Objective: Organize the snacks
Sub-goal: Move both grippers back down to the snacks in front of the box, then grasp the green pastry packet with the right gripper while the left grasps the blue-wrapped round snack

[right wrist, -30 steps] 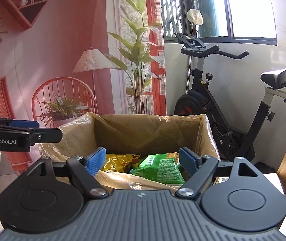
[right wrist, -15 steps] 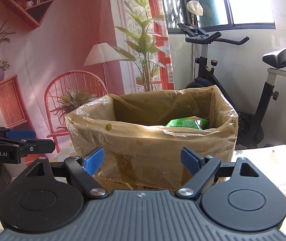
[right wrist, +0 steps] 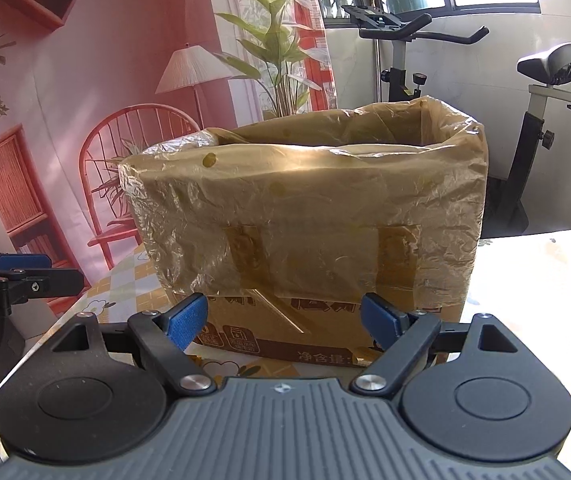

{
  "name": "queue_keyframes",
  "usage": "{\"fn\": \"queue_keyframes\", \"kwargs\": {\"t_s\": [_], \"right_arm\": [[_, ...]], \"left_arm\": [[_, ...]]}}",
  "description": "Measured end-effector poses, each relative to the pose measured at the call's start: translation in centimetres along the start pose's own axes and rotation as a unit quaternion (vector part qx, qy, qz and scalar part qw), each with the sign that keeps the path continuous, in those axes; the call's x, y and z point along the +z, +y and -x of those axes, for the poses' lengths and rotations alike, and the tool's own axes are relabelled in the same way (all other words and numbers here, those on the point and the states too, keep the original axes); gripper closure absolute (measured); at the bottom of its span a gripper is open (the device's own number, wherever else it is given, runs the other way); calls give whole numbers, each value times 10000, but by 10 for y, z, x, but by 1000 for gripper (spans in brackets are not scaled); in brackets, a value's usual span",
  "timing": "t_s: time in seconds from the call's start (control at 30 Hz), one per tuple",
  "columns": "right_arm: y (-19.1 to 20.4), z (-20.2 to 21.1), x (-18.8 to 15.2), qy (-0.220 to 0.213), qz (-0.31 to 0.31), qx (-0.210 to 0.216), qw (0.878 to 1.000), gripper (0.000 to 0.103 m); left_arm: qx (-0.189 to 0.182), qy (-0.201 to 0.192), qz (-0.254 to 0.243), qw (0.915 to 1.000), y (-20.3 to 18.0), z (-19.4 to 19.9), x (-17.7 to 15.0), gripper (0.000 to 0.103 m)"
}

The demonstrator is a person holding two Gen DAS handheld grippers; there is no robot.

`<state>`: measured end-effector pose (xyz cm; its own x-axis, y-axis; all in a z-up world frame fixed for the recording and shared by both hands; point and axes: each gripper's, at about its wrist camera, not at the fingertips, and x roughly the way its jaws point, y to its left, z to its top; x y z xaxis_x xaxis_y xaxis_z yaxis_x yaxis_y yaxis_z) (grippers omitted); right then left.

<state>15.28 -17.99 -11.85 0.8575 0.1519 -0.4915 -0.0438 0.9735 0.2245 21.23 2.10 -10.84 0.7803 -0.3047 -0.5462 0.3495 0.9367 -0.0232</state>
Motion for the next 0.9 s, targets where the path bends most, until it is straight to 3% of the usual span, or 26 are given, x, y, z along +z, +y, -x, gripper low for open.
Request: {"fn": "queue_keyframes", "kwargs": {"t_s": [0.4,0.73,0.9], "right_arm": [[15,-30,-35,683,260,243,9970,18],[27,-59,-69,1561,944,342,9826,39],[30,-62,-76,1816,1162,616,9745,42]], "left_arm": [[78,380,120,9992,30,-12,-30,24],[-276,686,46,9973,20,-22,-63,26],[-409,779,77,9961,15,-29,-71,27]]}}
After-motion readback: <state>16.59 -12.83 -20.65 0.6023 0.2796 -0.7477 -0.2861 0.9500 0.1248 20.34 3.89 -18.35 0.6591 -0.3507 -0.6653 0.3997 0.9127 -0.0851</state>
